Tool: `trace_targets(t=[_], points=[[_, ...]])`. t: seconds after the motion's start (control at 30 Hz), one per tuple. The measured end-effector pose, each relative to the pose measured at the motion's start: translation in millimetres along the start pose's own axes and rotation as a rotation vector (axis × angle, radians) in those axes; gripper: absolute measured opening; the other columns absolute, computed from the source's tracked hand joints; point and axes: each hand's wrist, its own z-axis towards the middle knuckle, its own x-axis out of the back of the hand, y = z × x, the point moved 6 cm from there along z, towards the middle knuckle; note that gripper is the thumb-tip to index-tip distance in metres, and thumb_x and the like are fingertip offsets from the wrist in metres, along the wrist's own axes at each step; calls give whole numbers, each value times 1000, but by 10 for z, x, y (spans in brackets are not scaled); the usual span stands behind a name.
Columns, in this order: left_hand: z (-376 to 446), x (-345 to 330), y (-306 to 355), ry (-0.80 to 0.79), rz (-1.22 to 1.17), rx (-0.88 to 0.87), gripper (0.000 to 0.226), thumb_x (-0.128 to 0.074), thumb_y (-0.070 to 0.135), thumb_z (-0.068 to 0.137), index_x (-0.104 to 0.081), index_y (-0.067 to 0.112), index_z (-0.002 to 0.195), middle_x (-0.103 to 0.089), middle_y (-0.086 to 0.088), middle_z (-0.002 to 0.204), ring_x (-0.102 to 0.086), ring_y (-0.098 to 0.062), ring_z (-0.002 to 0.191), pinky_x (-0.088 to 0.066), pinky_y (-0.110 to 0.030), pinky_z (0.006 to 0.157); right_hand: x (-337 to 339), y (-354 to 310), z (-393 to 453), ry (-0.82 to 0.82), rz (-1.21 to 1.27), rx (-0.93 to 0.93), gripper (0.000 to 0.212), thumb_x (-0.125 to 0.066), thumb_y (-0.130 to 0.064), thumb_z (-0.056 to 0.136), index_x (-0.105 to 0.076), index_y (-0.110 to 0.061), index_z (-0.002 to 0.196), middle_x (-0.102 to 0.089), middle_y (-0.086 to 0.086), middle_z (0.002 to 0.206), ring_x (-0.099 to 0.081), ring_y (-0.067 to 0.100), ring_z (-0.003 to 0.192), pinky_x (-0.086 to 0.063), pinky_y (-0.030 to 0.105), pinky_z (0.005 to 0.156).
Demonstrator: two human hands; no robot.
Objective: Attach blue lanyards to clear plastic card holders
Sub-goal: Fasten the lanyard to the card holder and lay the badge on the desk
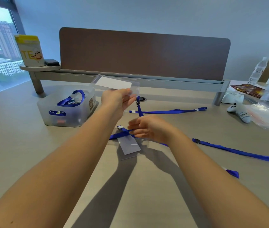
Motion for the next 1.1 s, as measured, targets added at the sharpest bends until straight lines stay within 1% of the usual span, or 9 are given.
trace_targets(t=[0.13,0.2,0.33,0.43,0.53,0.6,0.7,0.83,1.1], points=[[-30,-45,-11,-66,-83,52,14,-56,4,87,-55,4,72,-62,-10,73,-65,-10,49,-54,-14,48,-210,118,169,-74,372,33,58,-25,7,90,-34,-20,141,-50,8,131,-55,21,100,-43,33,88],[-30,-32,-17,-98,-129,105,13,-56,8,87,-56,4,75,-63,-10,75,-65,-12,60,-55,-14,50,-210,94,227,-66,558,79,65,-25,6,91,-25,-29,145,-47,6,137,-54,21,101,-44,34,84],[30,88,-10,-84,-194,130,16,-54,9,89,-55,3,74,-62,-11,76,-66,-12,57,-55,-14,49,-37,-27,263,50,821,200,70,-29,7,90,-13,-28,148,-35,8,149,-45,30,126,-35,43,103],[117,206,-36,0,-136,95,16,-54,9,89,-53,6,73,-61,-9,77,-63,-13,65,-54,-13,51,192,-99,244,181,924,288,64,-34,1,91,-18,-23,148,-40,10,141,-52,27,111,-32,43,106],[224,252,-102,81,-8,51,17,-55,10,88,-51,9,72,-61,-8,76,-62,-12,64,-53,-13,50,476,-138,239,304,899,278,41,-39,-16,96,-37,-20,137,-46,8,124,-50,25,111,-32,42,109],[300,241,-157,106,48,39,16,-56,9,88,-52,9,73,-61,-9,77,-62,-12,63,-54,-14,51,652,-133,264,379,865,209,23,-40,-28,97,-55,-12,105,-57,8,117,-55,21,103,-36,39,107],[414,99,-251,97,96,64,7,-57,10,87,-55,5,83,-61,-9,80,-62,-13,64,-54,-17,56,987,-178,267,515,849,220,24,-39,-27,97,-52,-9,88,-65,7,90,-61,18,85,-43,37,95],[524,-278,-358,2,35,112,17,-56,9,88,-56,0,102,-62,-9,79,-63,-13,65,-54,-13,47,1496,-355,190,725,731,243,19,-42,-13,95,-47,-11,77,-63,3,71,-59,12,65,-47,27,74],[706,-1156,-412,-154,-91,187,17,-53,7,89,-55,5,73,-62,-9,74,-63,-14,65,-58,-19,57,2372,-987,-7,1052,457,526,34,-31,-5,96,-43,-24,70,-59,-3,65,-57,7,62,-49,17,63]])
